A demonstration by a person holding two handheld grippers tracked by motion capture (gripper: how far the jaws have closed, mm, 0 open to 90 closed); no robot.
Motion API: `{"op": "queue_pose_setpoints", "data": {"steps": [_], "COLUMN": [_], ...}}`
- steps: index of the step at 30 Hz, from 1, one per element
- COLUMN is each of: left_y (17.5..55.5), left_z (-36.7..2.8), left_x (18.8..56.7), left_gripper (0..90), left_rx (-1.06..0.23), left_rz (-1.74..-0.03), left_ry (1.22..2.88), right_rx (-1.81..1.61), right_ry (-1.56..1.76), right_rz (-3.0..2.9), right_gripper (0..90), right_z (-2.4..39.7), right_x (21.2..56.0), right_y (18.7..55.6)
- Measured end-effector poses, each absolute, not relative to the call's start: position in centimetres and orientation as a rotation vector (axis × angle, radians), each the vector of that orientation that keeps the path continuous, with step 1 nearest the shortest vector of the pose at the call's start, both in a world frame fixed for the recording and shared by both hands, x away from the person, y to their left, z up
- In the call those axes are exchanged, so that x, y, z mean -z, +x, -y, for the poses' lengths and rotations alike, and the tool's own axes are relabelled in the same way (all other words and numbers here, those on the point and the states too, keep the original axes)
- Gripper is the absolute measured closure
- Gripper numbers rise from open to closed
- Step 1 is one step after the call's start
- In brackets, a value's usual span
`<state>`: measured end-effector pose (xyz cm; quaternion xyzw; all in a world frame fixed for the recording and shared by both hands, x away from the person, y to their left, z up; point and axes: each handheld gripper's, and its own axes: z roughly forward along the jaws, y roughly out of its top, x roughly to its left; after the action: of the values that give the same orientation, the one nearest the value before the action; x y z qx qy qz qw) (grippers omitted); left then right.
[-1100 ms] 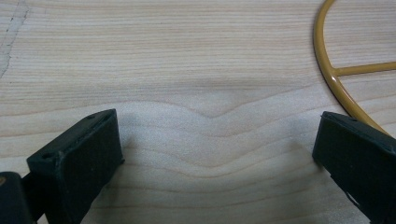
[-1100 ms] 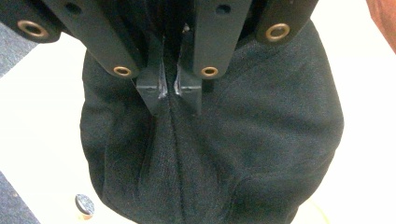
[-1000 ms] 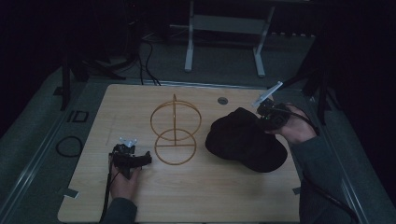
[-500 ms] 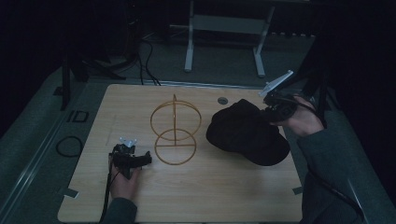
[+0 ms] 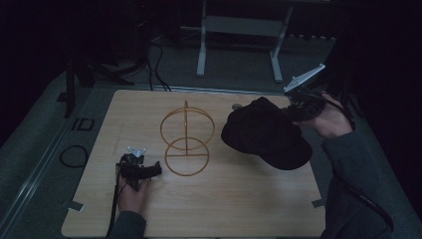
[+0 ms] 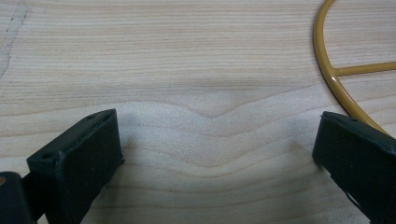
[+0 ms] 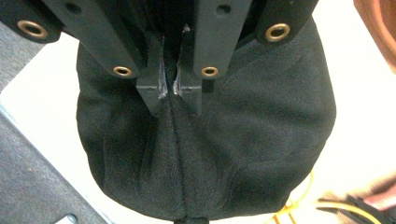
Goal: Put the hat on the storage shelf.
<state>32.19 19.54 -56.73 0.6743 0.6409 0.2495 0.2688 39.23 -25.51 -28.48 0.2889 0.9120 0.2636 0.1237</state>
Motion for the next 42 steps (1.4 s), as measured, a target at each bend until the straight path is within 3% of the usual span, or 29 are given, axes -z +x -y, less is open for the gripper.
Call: {"op": "queue_pose_setpoints", "data": {"steps": [42], "left_y": [32.2], "left_z": [-19.6], "left_x": [56.7], "left_gripper": [0.8], "left_rx": [-0.673], "left_rz": [-1.728], "left_ry": [1.82], "right_rx": [-1.247], "right_ry": [0.85], "right_rz": [-2.462], "right_gripper": [85.1], "right_z": [24.5], "right_x": [25.4], "right_y": [39.3]}}
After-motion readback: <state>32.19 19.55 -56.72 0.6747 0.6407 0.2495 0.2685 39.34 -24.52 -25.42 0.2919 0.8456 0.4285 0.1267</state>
